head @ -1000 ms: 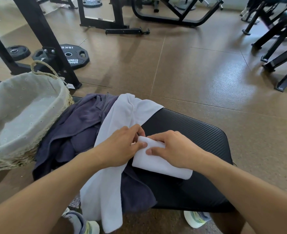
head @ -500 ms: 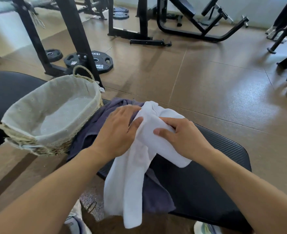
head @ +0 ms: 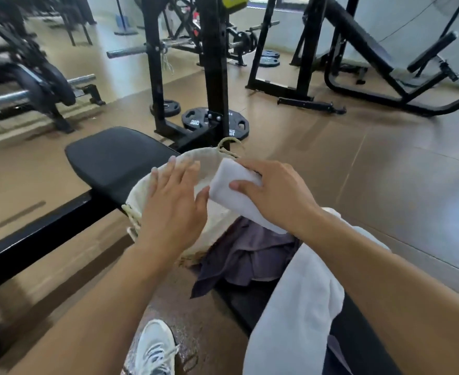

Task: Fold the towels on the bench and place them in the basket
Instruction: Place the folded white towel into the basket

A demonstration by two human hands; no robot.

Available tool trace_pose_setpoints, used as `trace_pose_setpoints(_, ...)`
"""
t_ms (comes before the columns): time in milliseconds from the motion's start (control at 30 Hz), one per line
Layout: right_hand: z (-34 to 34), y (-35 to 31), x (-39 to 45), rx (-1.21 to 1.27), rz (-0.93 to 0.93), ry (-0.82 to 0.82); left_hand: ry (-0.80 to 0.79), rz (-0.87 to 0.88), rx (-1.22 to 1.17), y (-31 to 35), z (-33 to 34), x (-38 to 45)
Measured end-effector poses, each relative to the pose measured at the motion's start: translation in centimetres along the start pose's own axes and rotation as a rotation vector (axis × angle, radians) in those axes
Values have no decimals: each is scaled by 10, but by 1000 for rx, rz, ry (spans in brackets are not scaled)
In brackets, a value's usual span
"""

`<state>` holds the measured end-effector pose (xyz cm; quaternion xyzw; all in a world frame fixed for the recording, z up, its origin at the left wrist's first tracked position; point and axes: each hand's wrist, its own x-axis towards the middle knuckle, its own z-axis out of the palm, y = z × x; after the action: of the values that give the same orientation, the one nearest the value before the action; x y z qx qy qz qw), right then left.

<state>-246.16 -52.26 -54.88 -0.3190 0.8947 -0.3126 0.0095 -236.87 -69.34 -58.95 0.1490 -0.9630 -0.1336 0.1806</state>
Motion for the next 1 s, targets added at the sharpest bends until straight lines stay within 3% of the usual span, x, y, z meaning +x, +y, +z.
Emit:
trace_pose_setpoints(100,21,-20,28,-26,-44,-29,-41,-139,103,-23,-2,1)
trace_pose_setpoints(300,56,-53,72,-118,-62,-29,-64,-269,55,-39,-7,5)
trace_pose_setpoints(533,117,-56,99,15,111,-274,-166,-369,25,-57,-11,9)
trace_pose_setpoints(733,152,-39,73,169,210,-355,-199,-375,-36,-61,-15,5)
trace_pose_setpoints(1000,148,-47,77,93,160,-479,-250,-337,21,-60,-14,6)
